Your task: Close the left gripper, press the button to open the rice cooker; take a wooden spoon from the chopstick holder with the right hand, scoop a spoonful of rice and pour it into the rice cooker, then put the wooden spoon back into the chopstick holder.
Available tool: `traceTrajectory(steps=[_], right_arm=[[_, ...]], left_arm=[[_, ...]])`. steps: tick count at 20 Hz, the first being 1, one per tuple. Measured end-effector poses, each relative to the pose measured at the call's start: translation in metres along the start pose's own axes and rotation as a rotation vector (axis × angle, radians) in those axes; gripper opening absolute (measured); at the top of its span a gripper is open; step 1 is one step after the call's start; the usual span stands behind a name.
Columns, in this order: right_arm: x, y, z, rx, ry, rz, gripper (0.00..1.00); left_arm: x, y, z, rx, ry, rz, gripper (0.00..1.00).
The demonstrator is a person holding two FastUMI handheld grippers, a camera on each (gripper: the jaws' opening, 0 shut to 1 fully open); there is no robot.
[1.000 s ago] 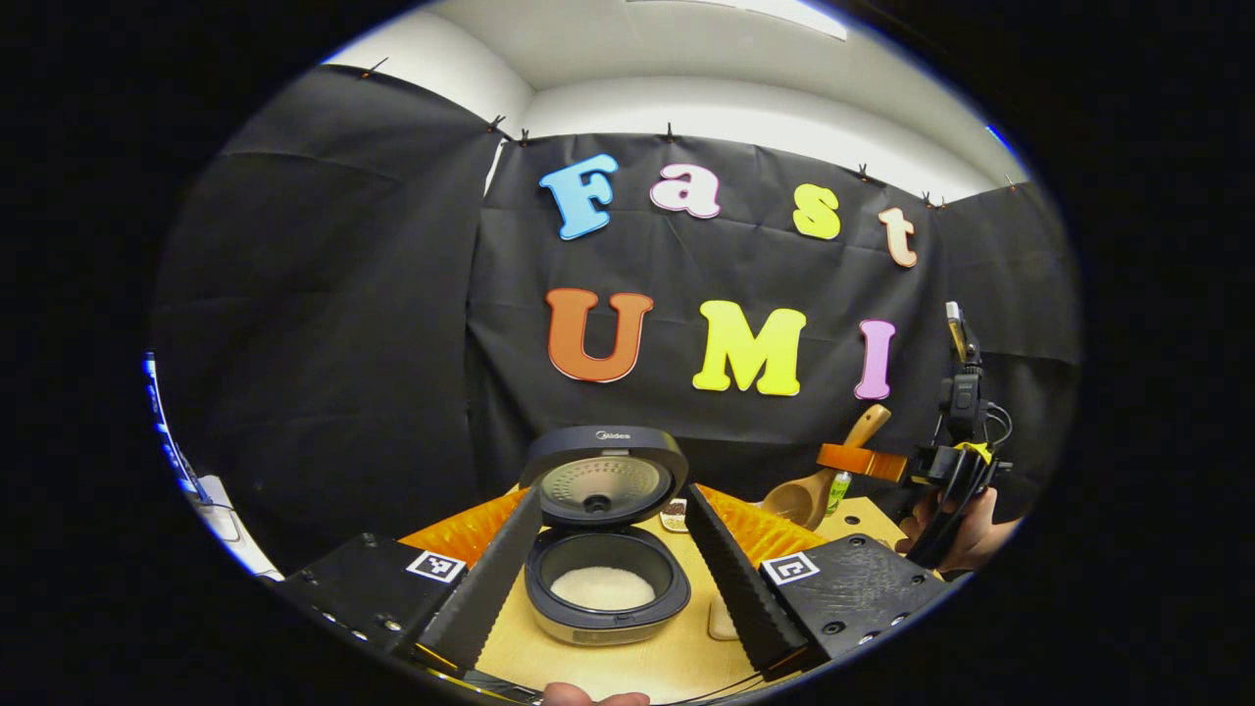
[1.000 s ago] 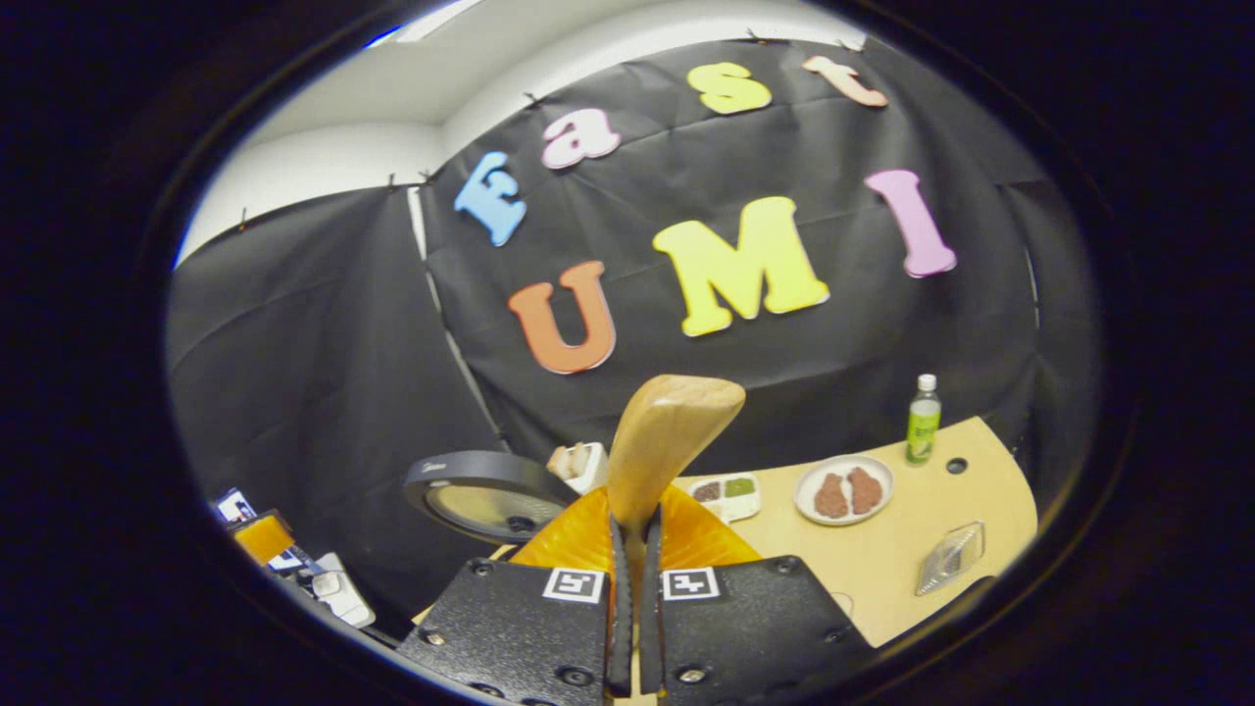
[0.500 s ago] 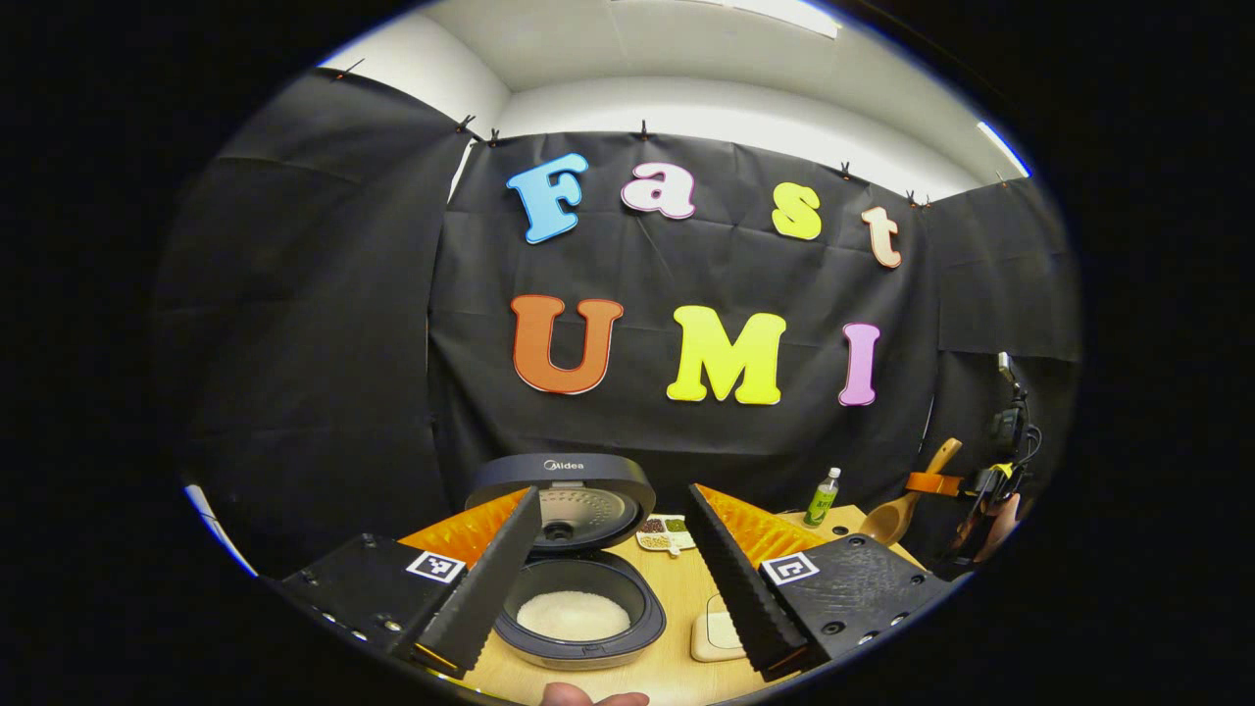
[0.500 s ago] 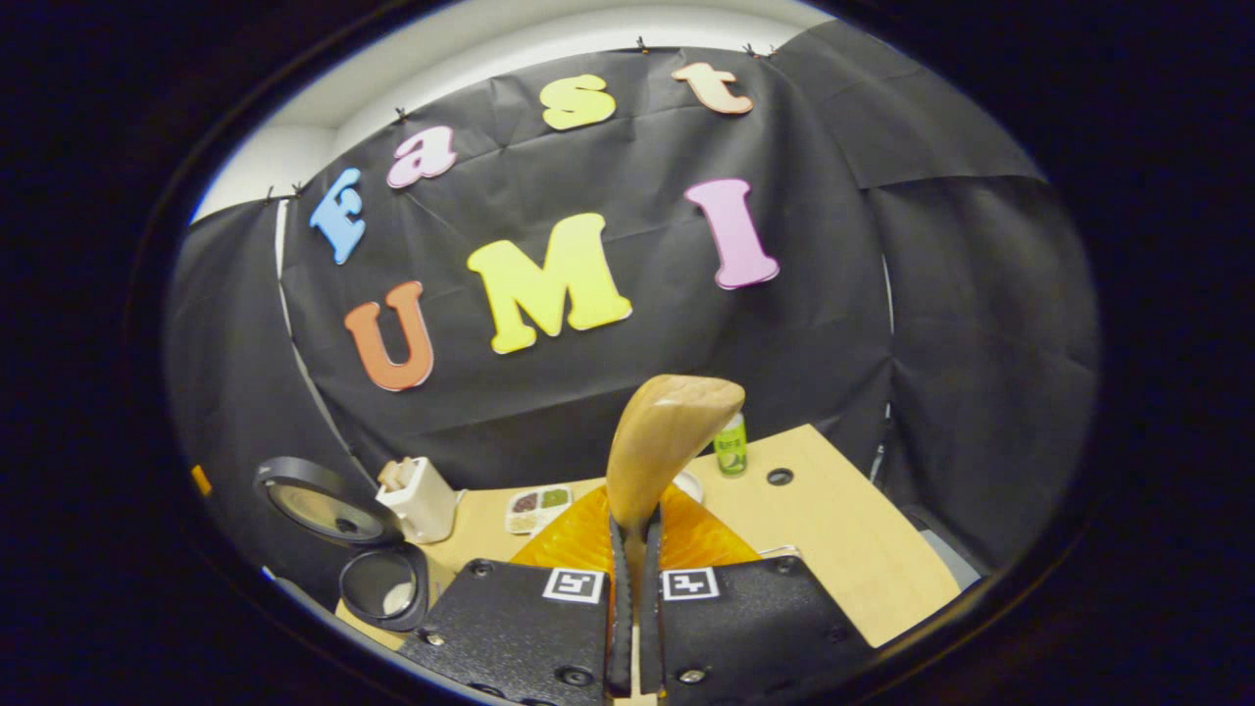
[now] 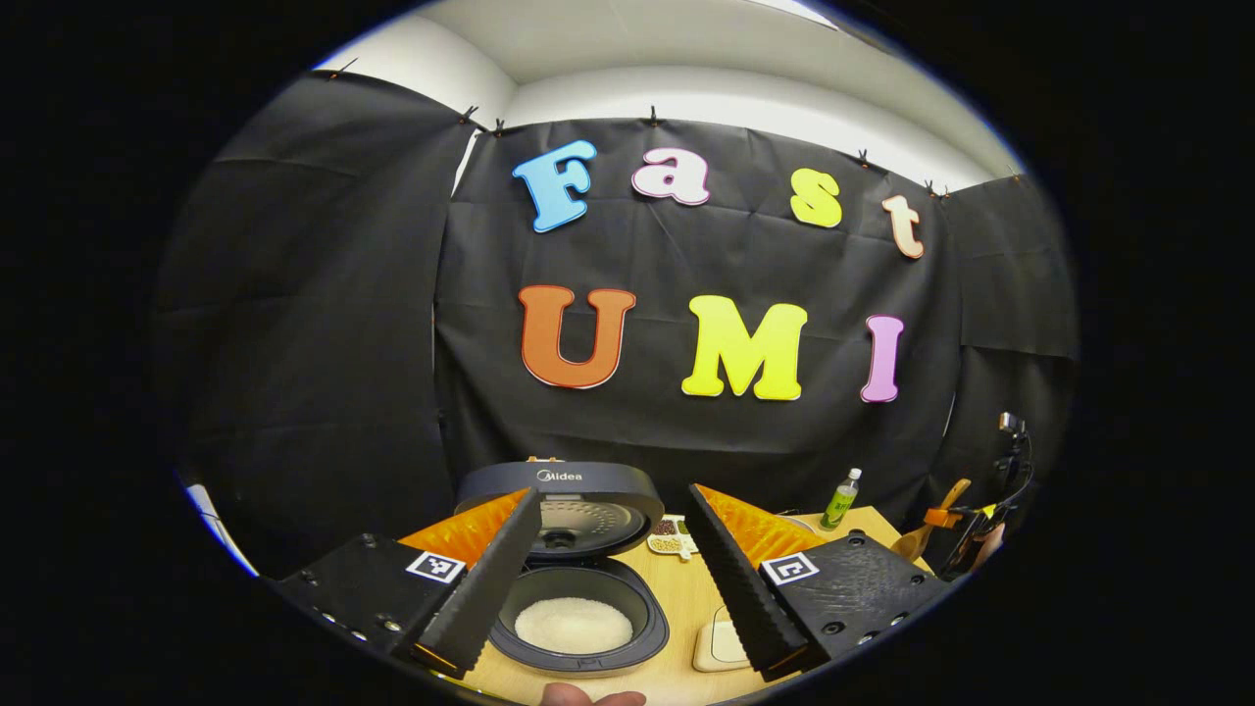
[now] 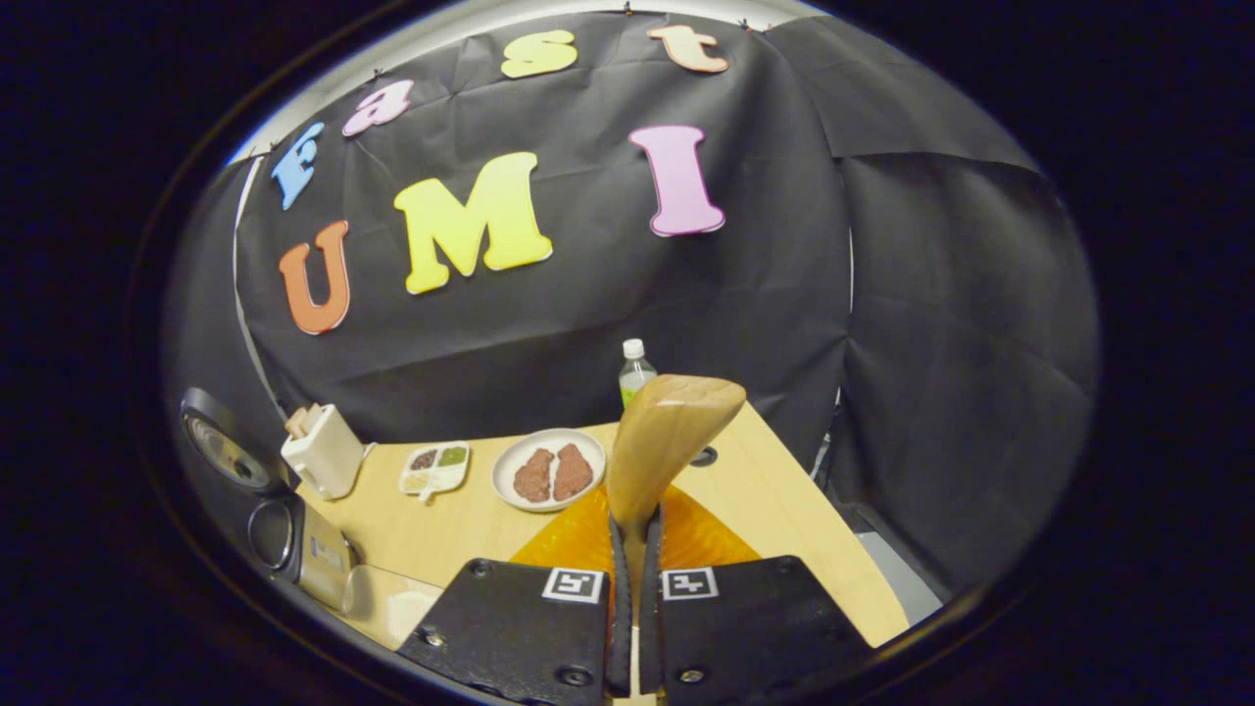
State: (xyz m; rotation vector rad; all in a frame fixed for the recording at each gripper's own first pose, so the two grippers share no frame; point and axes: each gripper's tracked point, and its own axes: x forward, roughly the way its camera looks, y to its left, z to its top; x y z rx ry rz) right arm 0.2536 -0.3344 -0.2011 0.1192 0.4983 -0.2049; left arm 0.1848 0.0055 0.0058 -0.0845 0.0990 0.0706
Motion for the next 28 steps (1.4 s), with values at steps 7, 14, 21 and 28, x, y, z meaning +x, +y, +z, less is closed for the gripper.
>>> traceTrajectory(steps=[7,14,21,28], right_arm=[[0.047,-0.021,-0.063,-0.005,0.106,0.005,0.08],[0.066,-0.017,-0.087,0.053,0.124,0.019,0.13],[0.050,-0.019,-0.068,0.065,0.057,0.012,0.47],[0.005,-0.038,-0.019,0.057,-0.073,-0.095,0.86]], left_arm=[[0.011,-0.002,-0.001,0.003,0.032,0.041,0.95],[0.012,-0.006,0.001,0.003,0.031,0.059,0.95],[0.010,-0.010,0.011,-0.007,0.003,0.058,0.95],[0.008,-0.009,0.024,-0.014,-0.036,0.069,0.95]])
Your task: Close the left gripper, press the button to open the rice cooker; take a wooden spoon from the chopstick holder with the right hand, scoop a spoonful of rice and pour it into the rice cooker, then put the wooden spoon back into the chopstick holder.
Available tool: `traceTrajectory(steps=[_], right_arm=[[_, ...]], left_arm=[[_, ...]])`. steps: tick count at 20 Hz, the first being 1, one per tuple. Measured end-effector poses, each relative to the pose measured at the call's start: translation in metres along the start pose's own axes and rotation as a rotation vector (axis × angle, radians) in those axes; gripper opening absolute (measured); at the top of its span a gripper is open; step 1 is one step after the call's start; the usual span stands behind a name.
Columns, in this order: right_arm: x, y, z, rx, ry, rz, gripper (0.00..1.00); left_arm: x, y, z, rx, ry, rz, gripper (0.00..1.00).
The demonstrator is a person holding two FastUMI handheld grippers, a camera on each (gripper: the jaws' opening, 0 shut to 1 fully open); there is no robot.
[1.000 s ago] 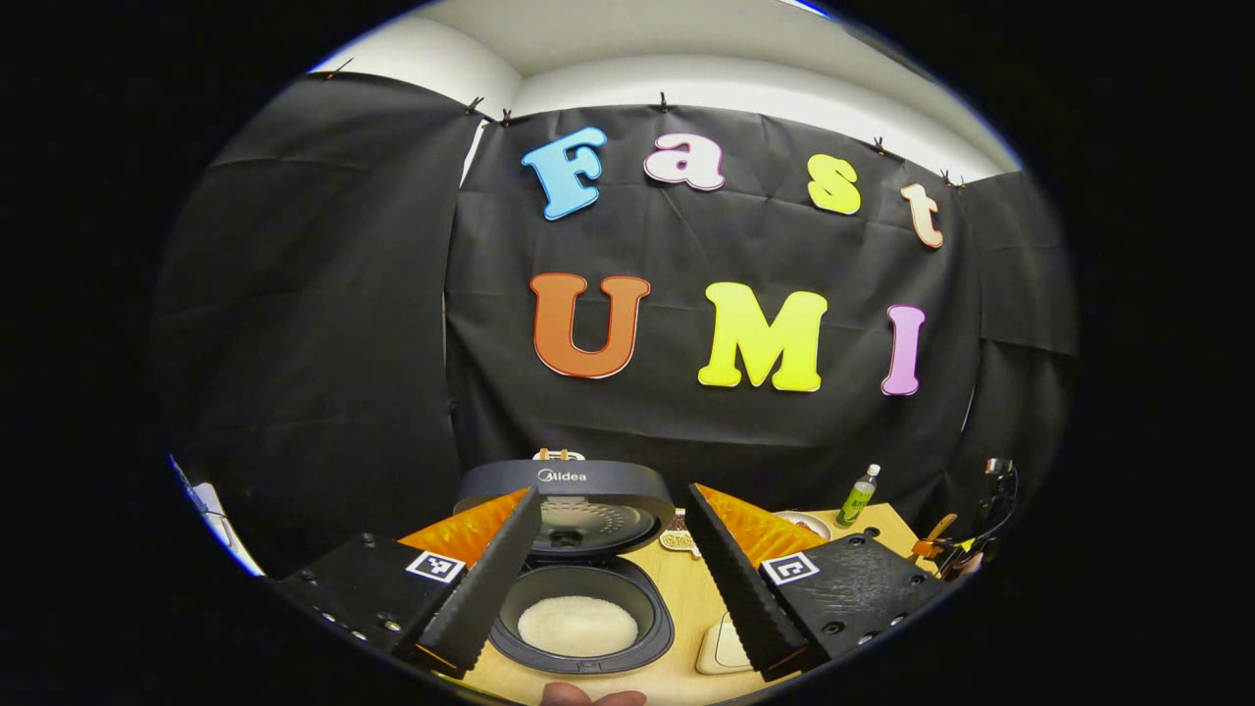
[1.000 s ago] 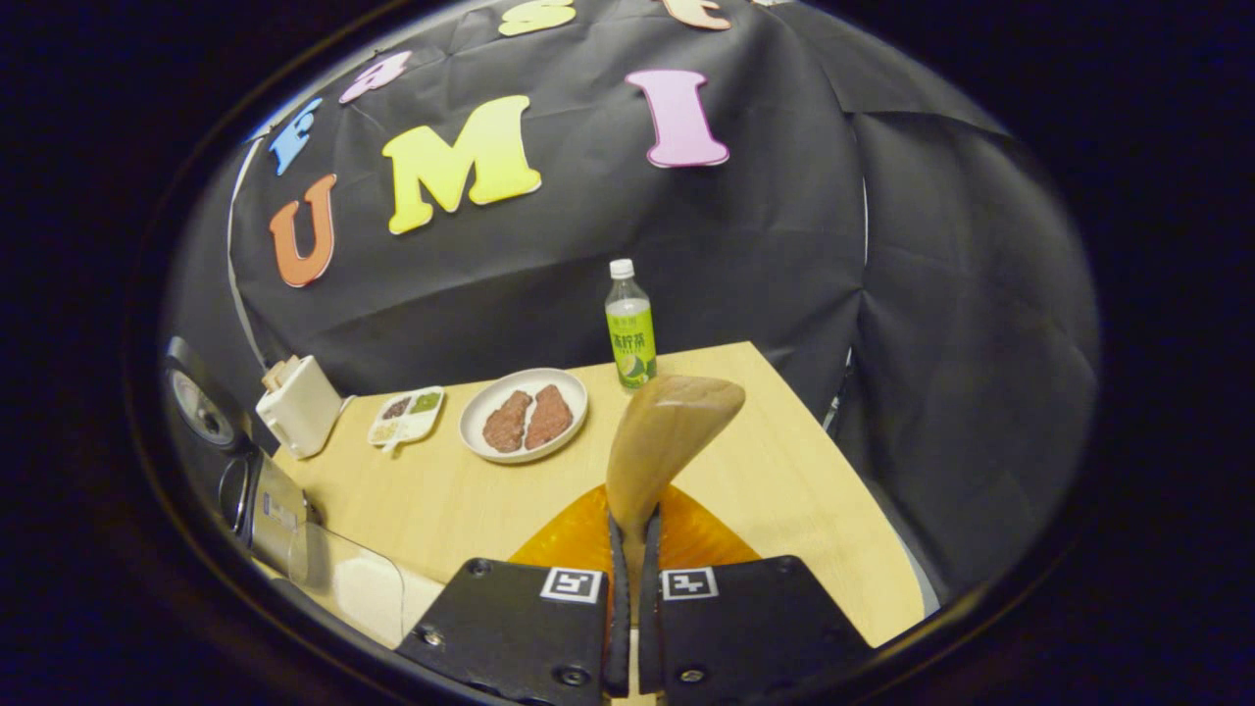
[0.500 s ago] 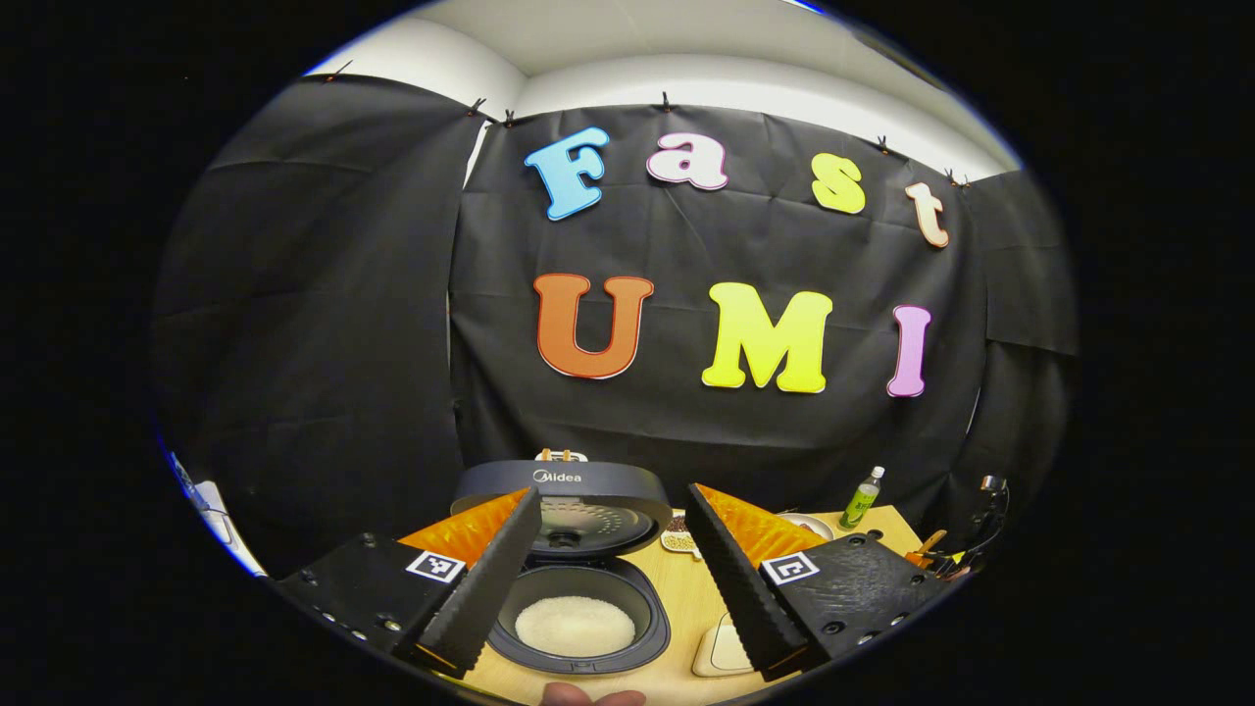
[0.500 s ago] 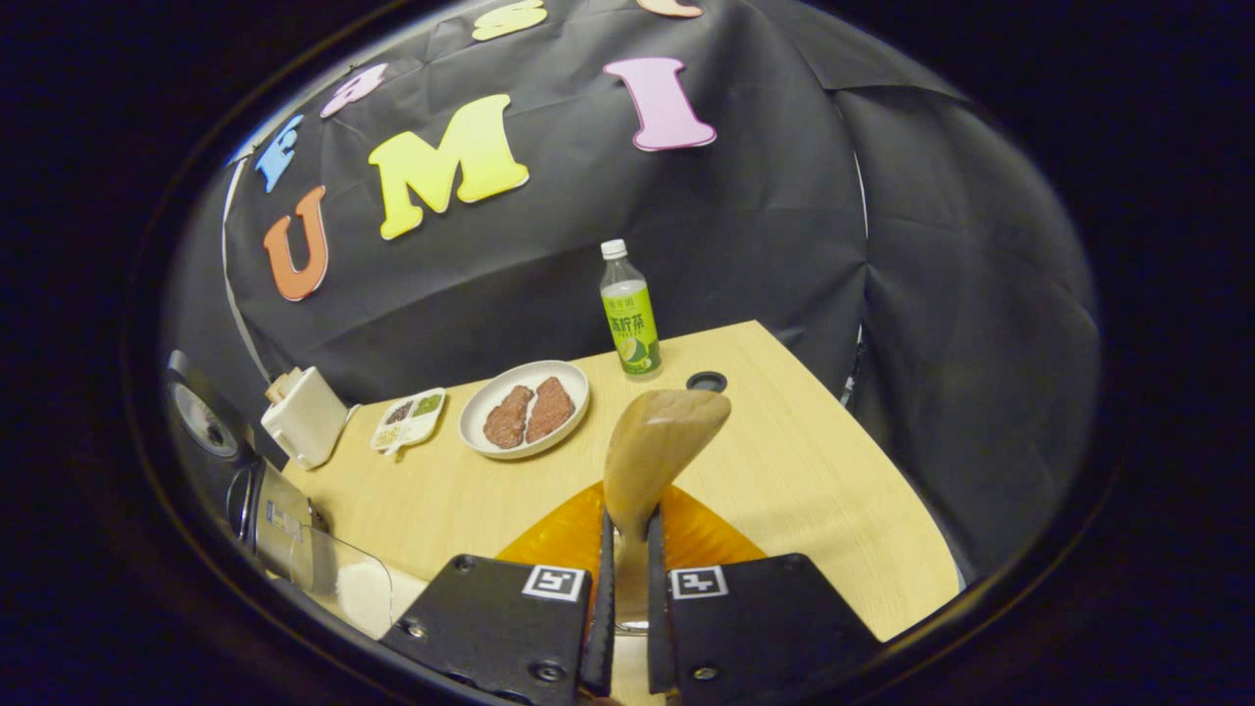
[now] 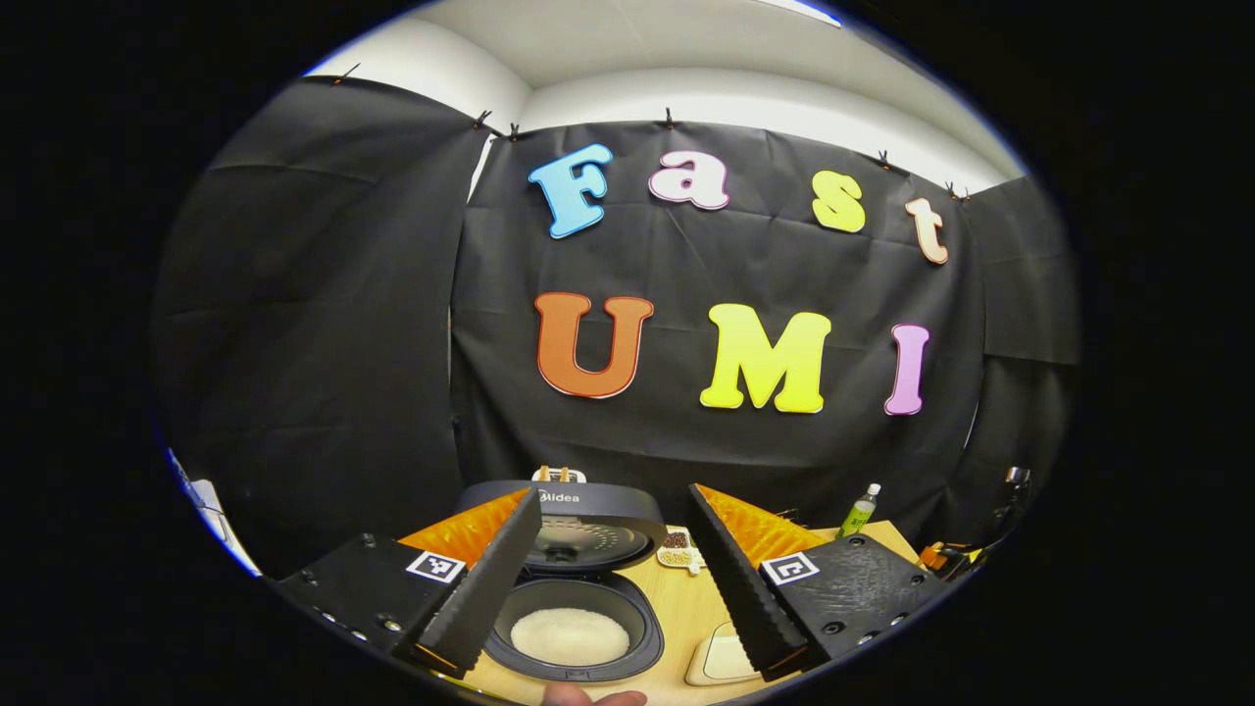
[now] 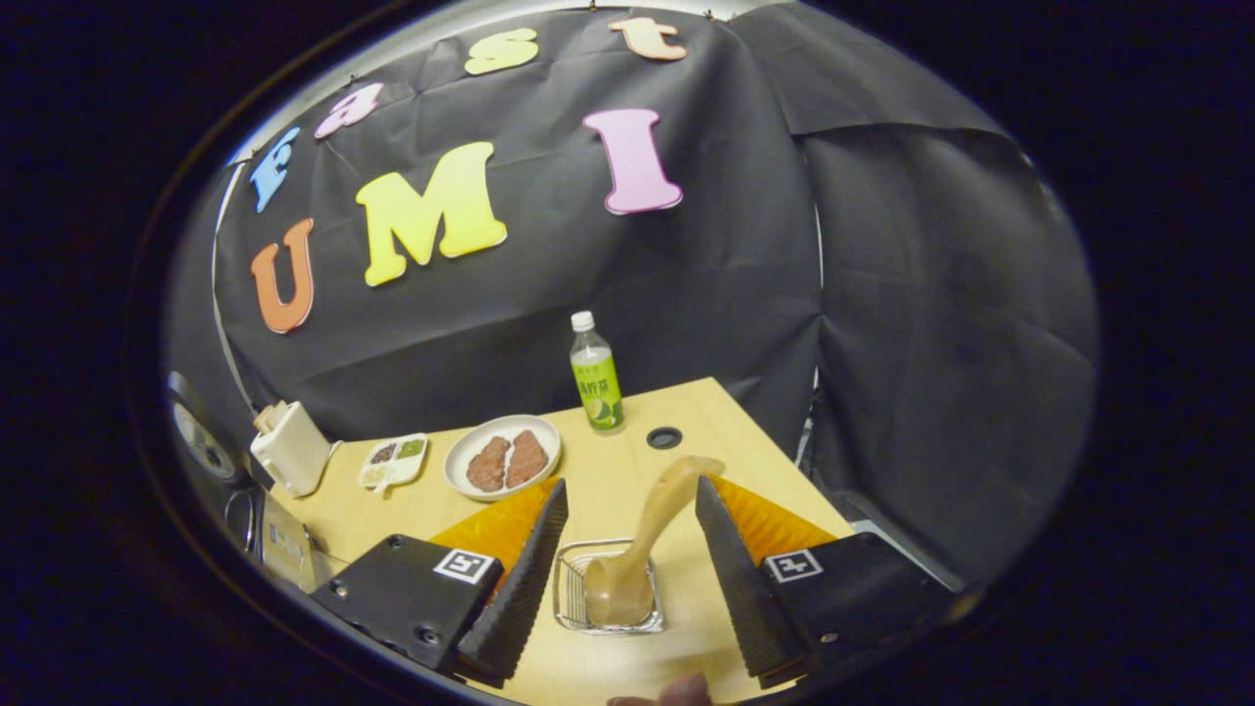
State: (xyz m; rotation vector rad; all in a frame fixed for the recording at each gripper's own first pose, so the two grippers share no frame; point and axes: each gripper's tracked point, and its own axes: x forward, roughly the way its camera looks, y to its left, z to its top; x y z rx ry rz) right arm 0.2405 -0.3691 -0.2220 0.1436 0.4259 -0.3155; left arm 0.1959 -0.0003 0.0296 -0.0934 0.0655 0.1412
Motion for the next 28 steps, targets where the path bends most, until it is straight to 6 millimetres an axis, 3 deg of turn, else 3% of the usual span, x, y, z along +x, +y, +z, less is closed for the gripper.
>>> traceTrajectory(steps=[1,4,9,13,15,19,22,25,28], right_arm=[[-0.008,0.000,0.011,-0.004,-0.029,-0.009,0.86],[-0.039,0.018,0.037,-0.026,-0.089,0.011,1.00],[-0.089,0.075,0.068,-0.058,-0.155,0.119,1.00],[-0.128,0.121,0.066,-0.057,-0.160,0.220,1.00],[-0.142,0.134,0.062,-0.066,-0.165,0.247,1.00],[-0.155,0.127,0.051,-0.116,-0.174,0.245,1.00],[-0.160,0.115,0.044,-0.108,-0.162,0.221,0.99],[-0.165,0.103,0.040,-0.083,-0.153,0.187,0.99],[-0.171,0.105,0.037,-0.077,-0.155,0.180,1.00]], left_arm=[[-0.002,0.001,0.002,0.002,-0.005,0.005,0.95],[0.000,0.005,0.007,0.010,-0.009,0.021,0.95],[0.011,0.017,0.016,0.004,-0.002,0.045,0.94],[0.034,0.024,0.015,-0.006,0.054,0.061,0.95],[0.048,0.025,0.006,-0.028,0.105,0.064,0.95],[0.078,0.034,-0.005,-0.037,0.179,0.068,0.95],[0.101,0.039,-0.026,-0.048,0.253,0.077,0.95],[0.107,0.049,-0.040,-0.030,0.319,0.107,0.95],[0.111,0.053,-0.046,-0.036,0.340,0.105,1.00]])
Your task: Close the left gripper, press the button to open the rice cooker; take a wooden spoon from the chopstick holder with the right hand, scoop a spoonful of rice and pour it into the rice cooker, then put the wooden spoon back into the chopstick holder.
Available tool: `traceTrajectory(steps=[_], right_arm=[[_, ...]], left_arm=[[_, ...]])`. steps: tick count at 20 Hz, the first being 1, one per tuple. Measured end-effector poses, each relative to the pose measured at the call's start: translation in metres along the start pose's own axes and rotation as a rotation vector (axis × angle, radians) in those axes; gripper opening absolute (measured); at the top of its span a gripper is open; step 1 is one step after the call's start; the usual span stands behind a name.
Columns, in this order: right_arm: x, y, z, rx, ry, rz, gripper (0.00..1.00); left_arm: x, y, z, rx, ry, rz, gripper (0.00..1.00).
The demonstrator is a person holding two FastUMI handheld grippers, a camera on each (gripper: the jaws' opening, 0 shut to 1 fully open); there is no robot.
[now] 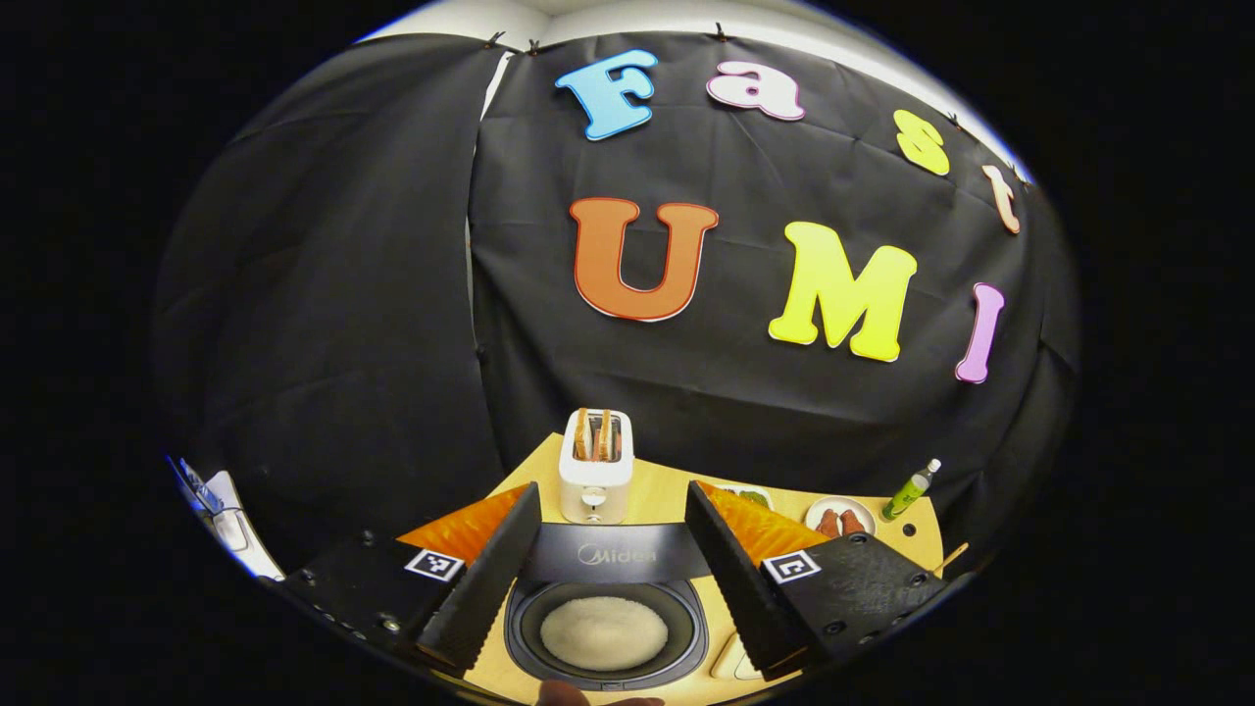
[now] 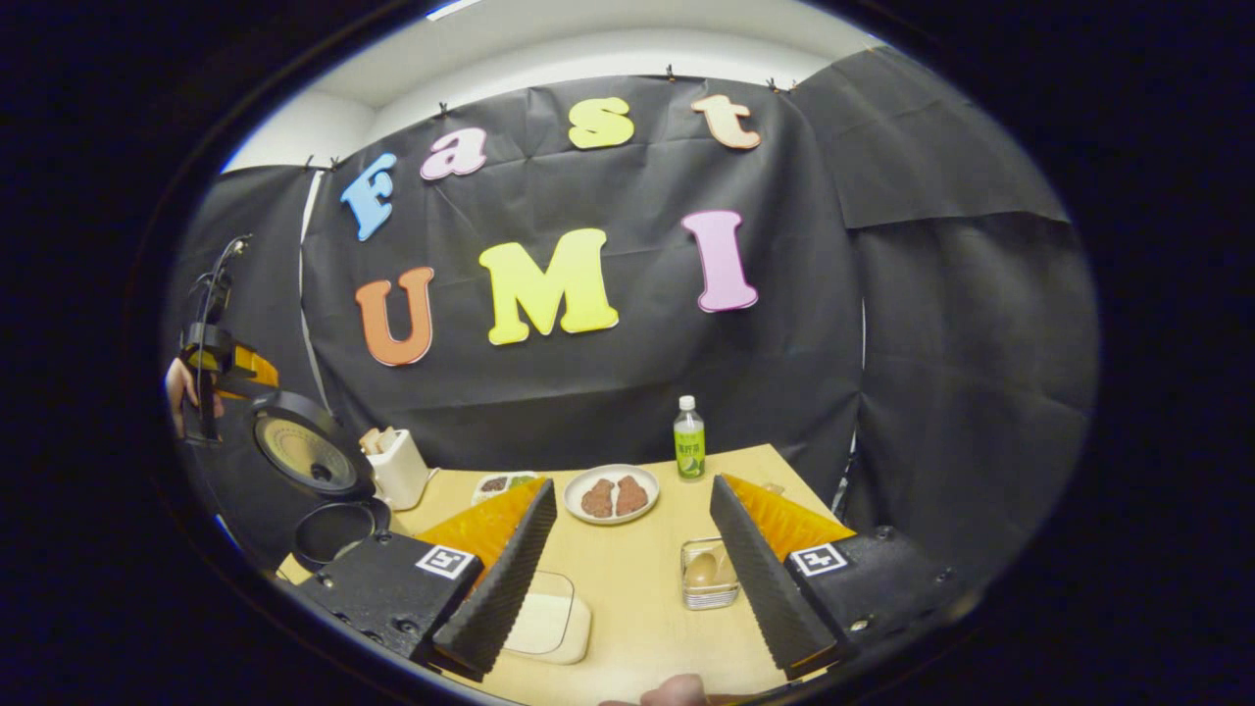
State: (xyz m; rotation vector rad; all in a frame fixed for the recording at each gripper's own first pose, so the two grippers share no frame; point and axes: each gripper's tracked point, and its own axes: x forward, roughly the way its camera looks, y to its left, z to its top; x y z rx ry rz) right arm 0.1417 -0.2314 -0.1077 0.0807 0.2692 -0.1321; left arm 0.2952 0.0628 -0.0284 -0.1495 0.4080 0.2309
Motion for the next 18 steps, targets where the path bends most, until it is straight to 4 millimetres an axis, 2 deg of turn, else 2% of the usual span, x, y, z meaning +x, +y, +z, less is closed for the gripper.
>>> traceTrajectory(steps=[2,7,12,18], right_arm=[[-0.001,0.006,0.003,-0.010,-0.006,0.003,1.00],[-0.005,0.037,0.010,-0.037,-0.019,0.042,0.99],[-0.006,0.069,0.009,-0.059,-0.008,0.094,1.00],[-0.006,0.088,0.009,-0.080,-0.008,0.121,0.99]], left_arm=[[0.001,0.001,-0.005,0.001,0.029,-0.001,0.96],[-0.020,0.000,-0.031,0.012,0.091,-0.043,0.97],[-0.050,-0.005,-0.079,-0.029,0.217,-0.098,0.97],[-0.065,-0.009,-0.125,-0.072,0.340,-0.117,0.97]])
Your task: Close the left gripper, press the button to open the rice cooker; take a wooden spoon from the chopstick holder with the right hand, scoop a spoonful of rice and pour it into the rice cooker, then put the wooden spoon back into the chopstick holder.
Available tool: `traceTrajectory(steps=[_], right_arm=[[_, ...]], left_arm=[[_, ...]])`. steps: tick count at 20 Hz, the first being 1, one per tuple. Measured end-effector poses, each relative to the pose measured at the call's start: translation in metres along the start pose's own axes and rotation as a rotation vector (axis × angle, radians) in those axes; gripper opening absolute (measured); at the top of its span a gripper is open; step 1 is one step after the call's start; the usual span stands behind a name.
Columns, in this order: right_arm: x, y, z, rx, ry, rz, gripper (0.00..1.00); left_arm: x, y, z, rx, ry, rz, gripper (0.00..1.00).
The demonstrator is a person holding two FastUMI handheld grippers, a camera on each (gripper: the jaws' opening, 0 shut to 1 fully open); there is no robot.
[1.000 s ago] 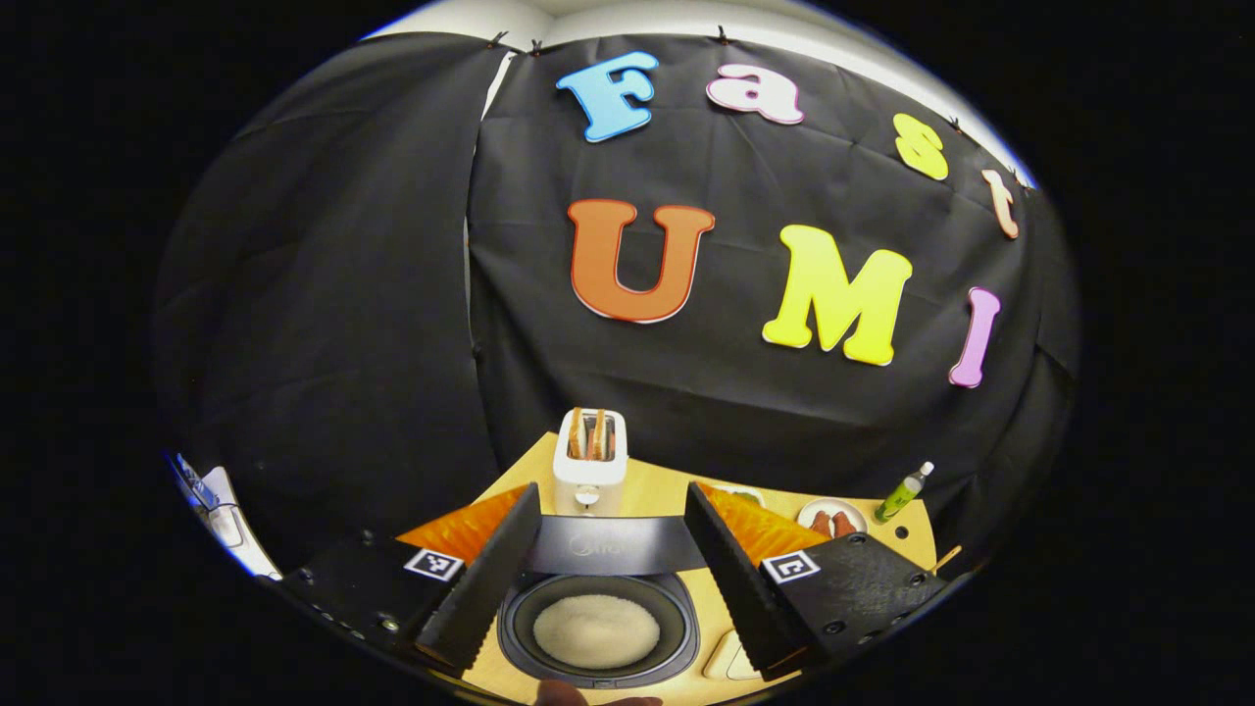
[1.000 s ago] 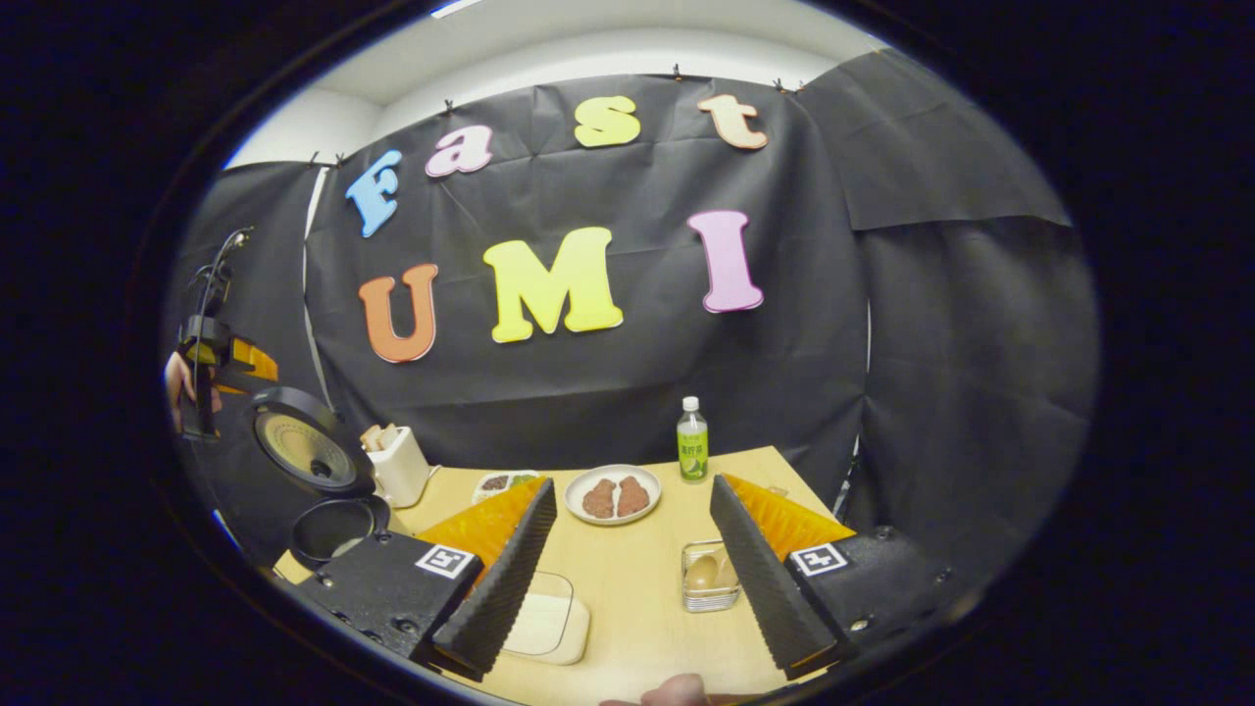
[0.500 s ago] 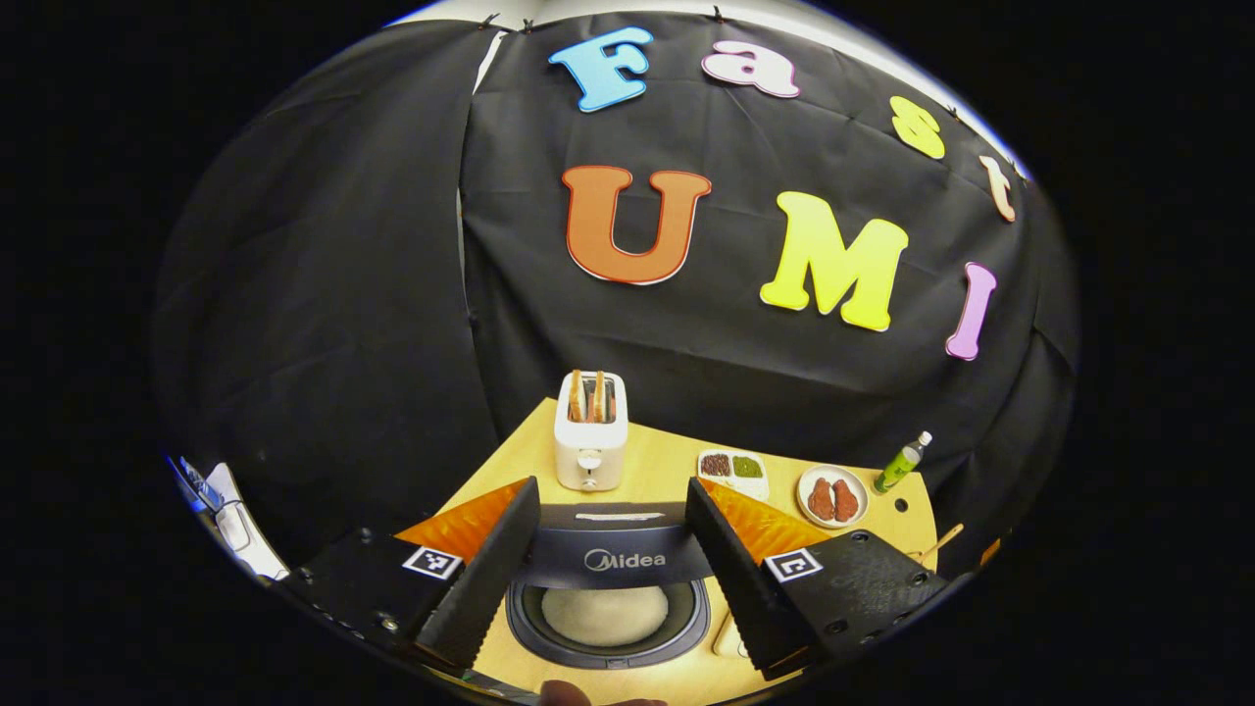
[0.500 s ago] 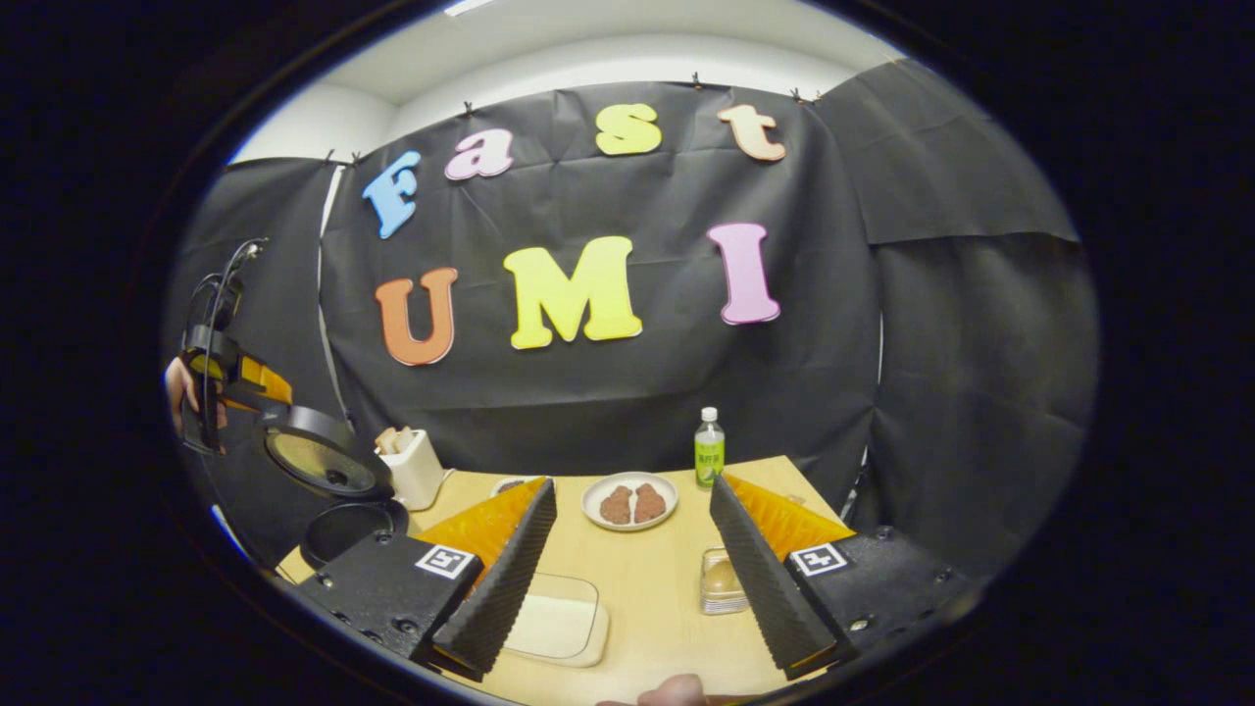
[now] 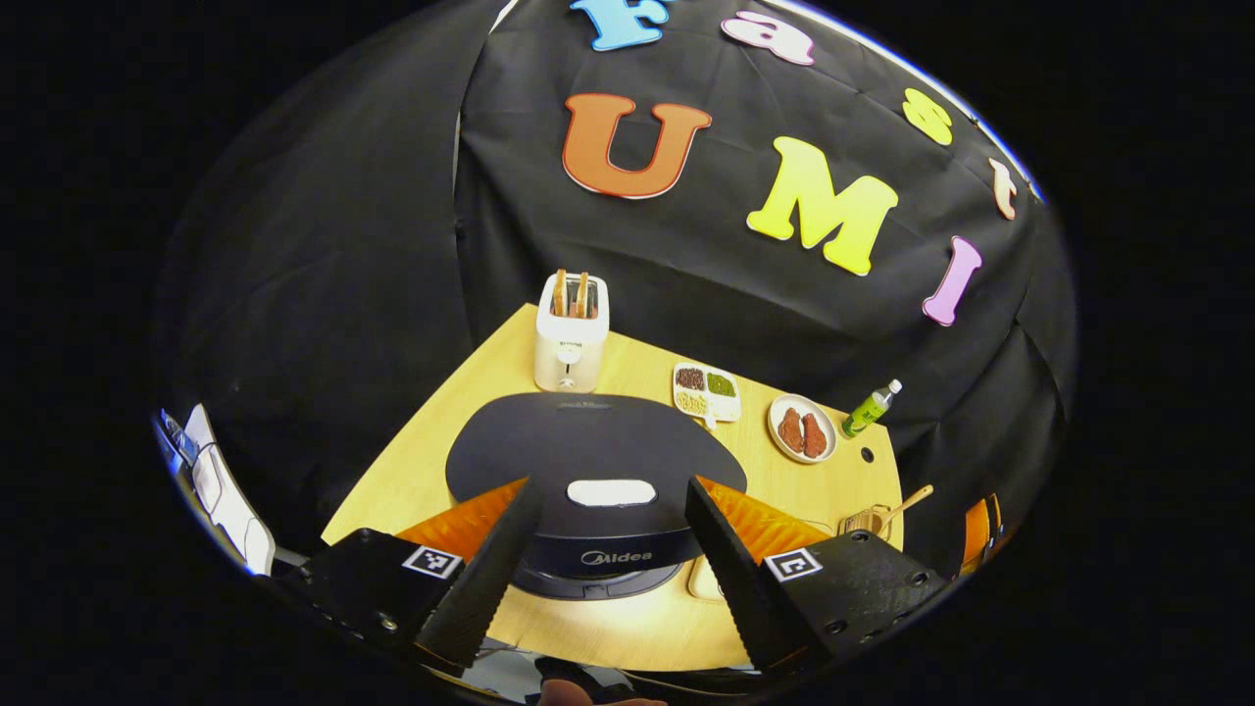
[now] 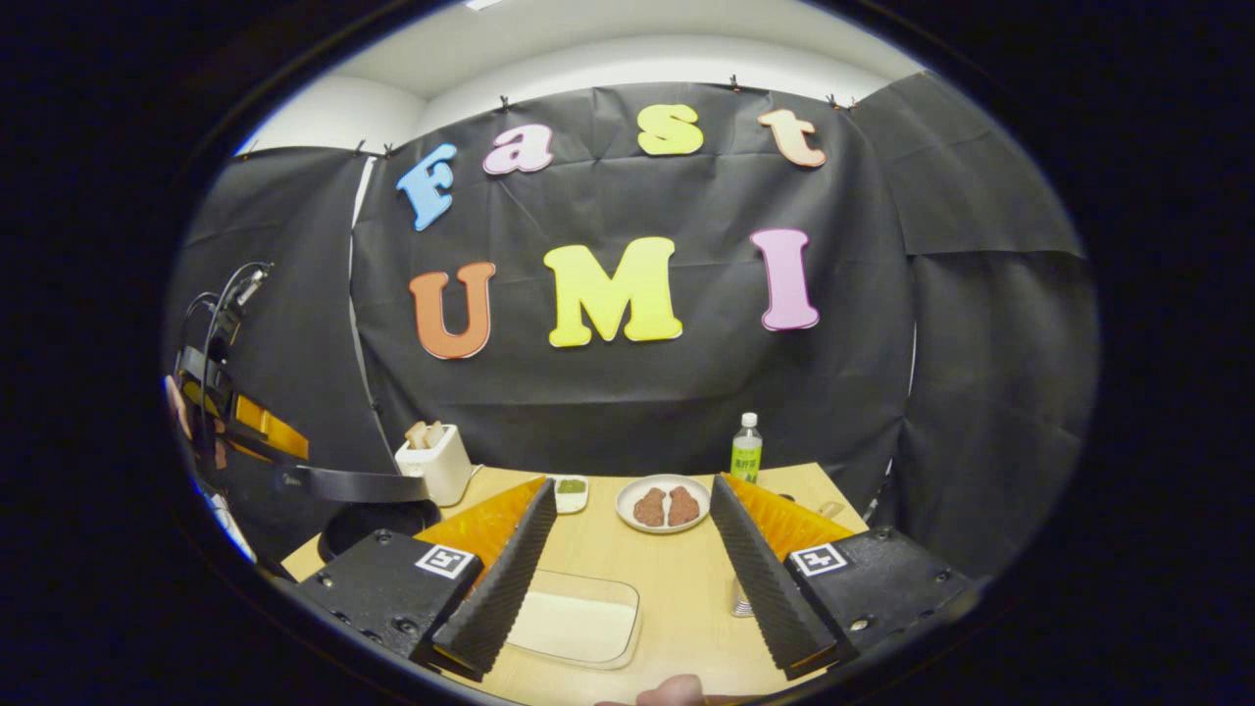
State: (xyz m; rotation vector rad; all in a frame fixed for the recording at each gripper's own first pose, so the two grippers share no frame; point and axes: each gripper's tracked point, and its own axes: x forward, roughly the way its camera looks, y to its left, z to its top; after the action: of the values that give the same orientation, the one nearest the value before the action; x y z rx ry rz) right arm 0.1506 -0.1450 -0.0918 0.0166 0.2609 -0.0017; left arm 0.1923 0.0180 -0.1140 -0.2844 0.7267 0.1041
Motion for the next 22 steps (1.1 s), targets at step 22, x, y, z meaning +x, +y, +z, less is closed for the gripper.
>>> traceTrajectory(steps=[22], right_arm=[[0.023,0.013,-0.004,-0.018,0.013,0.046,1.00]], left_arm=[[0.043,0.020,-0.098,-0.035,0.262,0.070,0.97]])
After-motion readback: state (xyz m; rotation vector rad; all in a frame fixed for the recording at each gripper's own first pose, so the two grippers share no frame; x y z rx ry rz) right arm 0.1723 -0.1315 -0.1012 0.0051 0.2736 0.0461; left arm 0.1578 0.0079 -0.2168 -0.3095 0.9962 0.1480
